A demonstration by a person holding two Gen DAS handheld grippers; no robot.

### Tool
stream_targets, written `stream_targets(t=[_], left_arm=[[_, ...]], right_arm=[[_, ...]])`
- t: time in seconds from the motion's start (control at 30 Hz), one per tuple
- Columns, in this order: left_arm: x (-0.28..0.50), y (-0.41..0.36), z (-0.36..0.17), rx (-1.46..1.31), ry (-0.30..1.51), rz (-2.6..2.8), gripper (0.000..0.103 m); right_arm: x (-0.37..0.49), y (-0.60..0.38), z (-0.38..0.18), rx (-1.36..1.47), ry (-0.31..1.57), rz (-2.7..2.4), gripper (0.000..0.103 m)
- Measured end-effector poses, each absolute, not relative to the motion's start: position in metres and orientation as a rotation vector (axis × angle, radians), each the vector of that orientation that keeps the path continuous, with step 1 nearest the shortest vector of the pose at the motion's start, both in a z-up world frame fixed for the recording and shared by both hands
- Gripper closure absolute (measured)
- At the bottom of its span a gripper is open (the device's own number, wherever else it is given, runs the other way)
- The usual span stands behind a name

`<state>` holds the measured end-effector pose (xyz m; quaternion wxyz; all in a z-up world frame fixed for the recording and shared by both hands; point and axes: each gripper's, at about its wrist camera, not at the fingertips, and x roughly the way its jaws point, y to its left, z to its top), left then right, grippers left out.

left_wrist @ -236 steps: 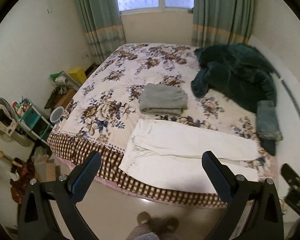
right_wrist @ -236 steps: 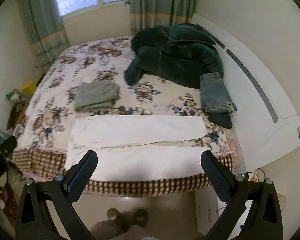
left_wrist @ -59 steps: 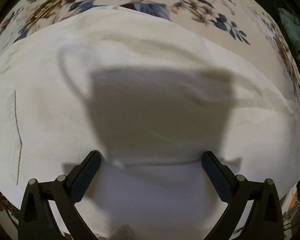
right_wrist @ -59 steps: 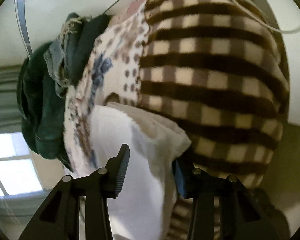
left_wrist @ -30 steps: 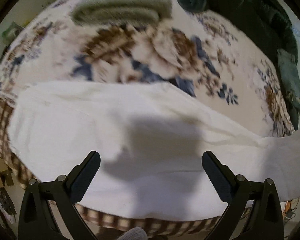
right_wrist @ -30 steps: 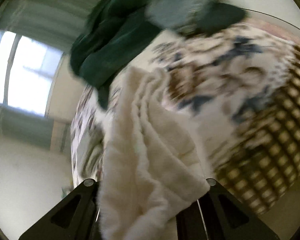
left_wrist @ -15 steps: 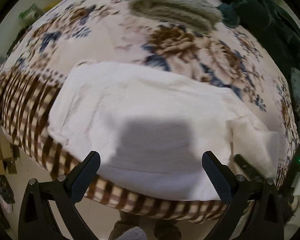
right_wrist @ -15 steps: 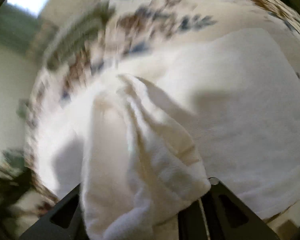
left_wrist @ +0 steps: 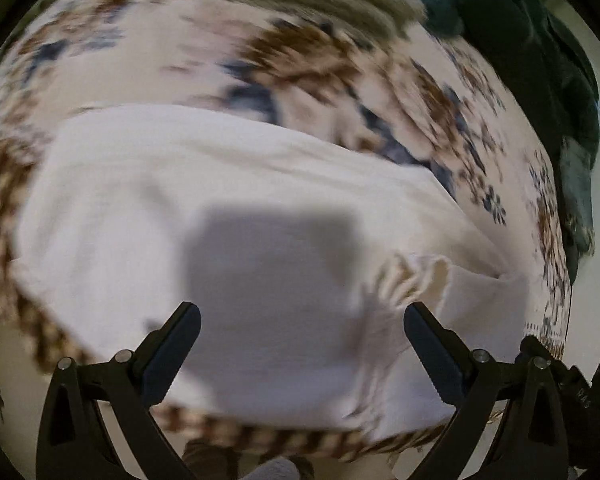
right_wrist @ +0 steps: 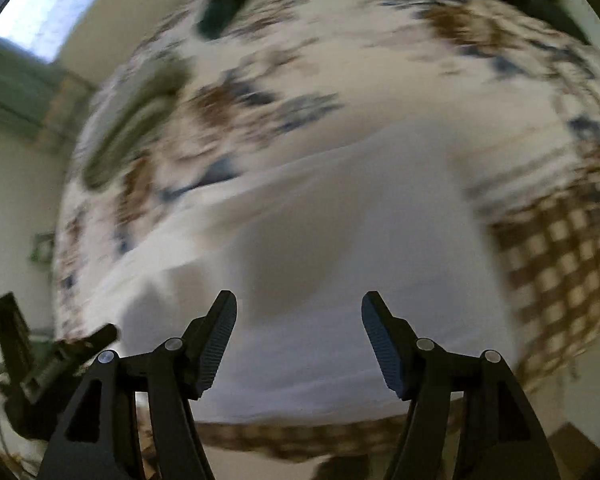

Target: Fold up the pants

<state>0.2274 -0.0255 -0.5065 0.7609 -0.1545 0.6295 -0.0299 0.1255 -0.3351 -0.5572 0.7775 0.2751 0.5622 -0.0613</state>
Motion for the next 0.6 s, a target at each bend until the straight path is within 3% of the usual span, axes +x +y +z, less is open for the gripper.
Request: stream_targets(t=[0.07,0.2,0.37,0.53,0.57,0.6], left_arm=[[0.24,-0.054,-0.523,-0.311,1.409,-0.084,0.0],[0.26,-0.091,-0.551,-0.192,1.449,-0.072,0.024],[0.258,-0.085,-0.552,-0.172,1.445,-0.072,0.023],[0.23,-0.088,-0.504,-0.186,1.368,-0.005,0.023],[0.222,-0.095,-0.495,-0.199,1.34,-0.028,0.023],[0.216,-0.104,-0.489,-0.199,1.325,-0.056,0.023]], right_arm=[[0.124,-0.366,-0.568,0.616,1.241,-0.175,0.035],[0.131,-0.399,-0.587,0.638,1.26,-0.203,0.035],[0.123,-0.414,-0.602,0.568,1.365,-0.339,0.035],[0.104,-0.385,-0.567,0.458,1.267,-0.245,0.037],[0.099,-0.377,-0.563,0.44,1.246,-0.206,0.049],[0.096,-0.366,-0.561,0.412,1.239,-0.152,0.077]])
